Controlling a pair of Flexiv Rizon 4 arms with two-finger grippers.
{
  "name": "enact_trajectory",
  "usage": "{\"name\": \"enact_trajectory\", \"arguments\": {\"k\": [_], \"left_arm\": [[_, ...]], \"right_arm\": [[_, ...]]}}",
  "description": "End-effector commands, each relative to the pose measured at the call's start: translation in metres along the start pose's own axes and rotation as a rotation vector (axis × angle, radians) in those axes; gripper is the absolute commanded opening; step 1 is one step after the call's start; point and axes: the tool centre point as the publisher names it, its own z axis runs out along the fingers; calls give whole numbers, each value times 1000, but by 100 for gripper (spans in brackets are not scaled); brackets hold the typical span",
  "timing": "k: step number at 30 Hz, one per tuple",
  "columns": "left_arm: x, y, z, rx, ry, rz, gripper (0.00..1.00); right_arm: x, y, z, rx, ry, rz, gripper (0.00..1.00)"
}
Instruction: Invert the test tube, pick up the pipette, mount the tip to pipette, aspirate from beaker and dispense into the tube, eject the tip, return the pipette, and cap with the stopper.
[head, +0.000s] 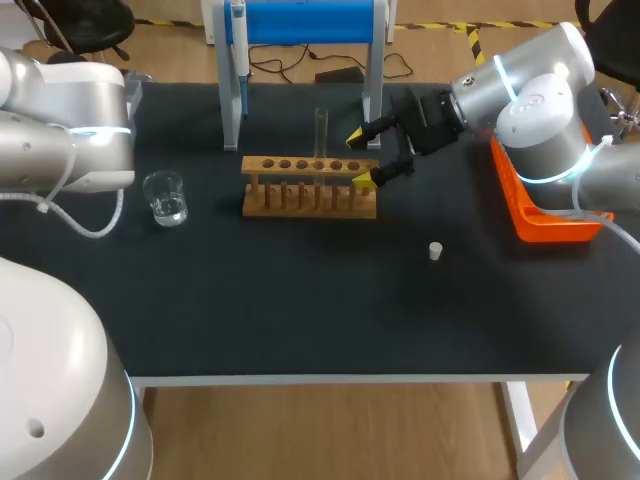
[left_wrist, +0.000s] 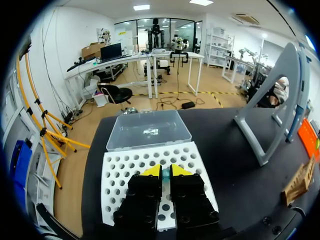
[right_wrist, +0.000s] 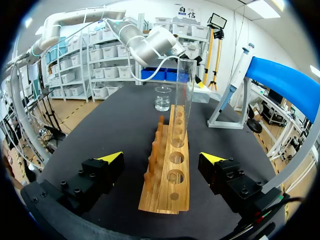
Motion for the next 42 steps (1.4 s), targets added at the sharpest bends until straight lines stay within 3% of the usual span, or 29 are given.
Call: {"name": "enact_trajectory", "arguments": {"k": [1,24,42], "left_arm": [[0,1,5,-10,0,1,0],[-3,-5,-9,14,-22,11,0],[-4,-27,-38,72,-50,34,0]], "right_arm": [[0,-1,0,-1,0,-1,100],[0,-1,0,-1,0,-1,100],[0,-1,0,-1,0,-1,100]]}}
